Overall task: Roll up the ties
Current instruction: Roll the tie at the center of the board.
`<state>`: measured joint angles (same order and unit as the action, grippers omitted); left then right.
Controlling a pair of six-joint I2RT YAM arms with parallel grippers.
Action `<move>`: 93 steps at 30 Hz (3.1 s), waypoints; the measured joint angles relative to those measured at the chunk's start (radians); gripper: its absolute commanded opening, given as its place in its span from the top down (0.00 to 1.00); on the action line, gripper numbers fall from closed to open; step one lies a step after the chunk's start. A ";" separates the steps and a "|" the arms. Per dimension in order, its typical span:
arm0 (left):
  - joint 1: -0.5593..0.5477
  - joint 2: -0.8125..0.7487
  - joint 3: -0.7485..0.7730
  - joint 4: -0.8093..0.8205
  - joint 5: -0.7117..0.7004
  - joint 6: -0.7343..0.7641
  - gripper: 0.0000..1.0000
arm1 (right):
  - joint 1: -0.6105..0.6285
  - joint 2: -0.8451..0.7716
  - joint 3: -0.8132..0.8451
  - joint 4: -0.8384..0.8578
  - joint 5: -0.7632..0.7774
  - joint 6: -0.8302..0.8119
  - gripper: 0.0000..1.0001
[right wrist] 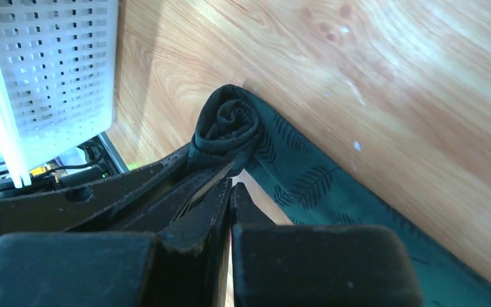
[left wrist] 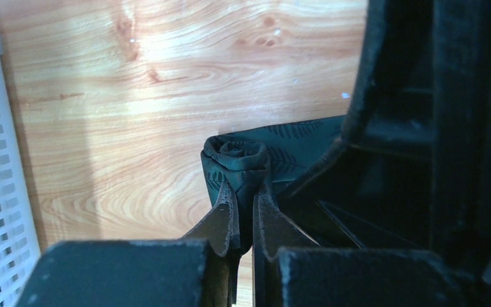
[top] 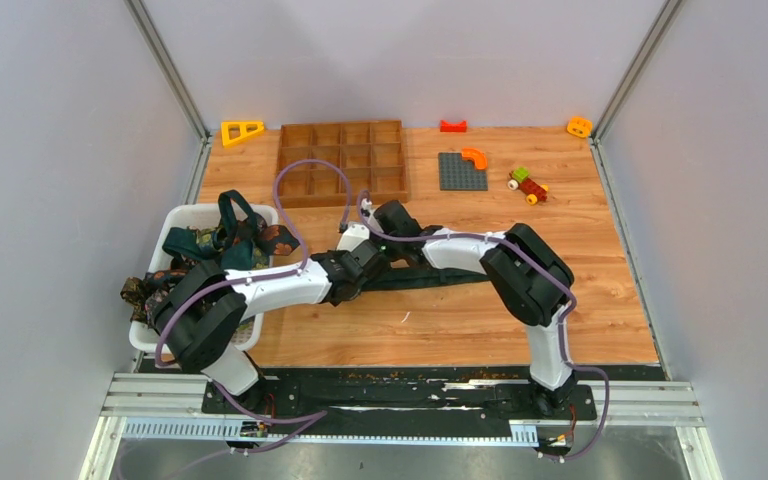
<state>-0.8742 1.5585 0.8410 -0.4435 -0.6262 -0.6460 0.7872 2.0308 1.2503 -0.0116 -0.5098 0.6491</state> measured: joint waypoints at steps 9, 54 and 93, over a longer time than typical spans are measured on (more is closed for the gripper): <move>-0.016 0.043 0.063 0.010 0.018 -0.002 0.70 | -0.032 -0.103 -0.074 -0.091 0.051 -0.042 0.97; -0.037 0.155 0.271 -0.175 0.050 -0.050 0.53 | -0.150 -0.287 -0.210 -0.191 0.162 -0.114 0.97; 0.001 0.106 0.160 0.059 0.209 -0.134 0.66 | -0.153 -0.339 -0.322 -0.039 0.043 -0.034 0.78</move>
<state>-0.8734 1.6642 1.0012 -0.3847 -0.4175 -0.7803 0.6346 1.6917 0.9283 -0.0509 -0.4664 0.6147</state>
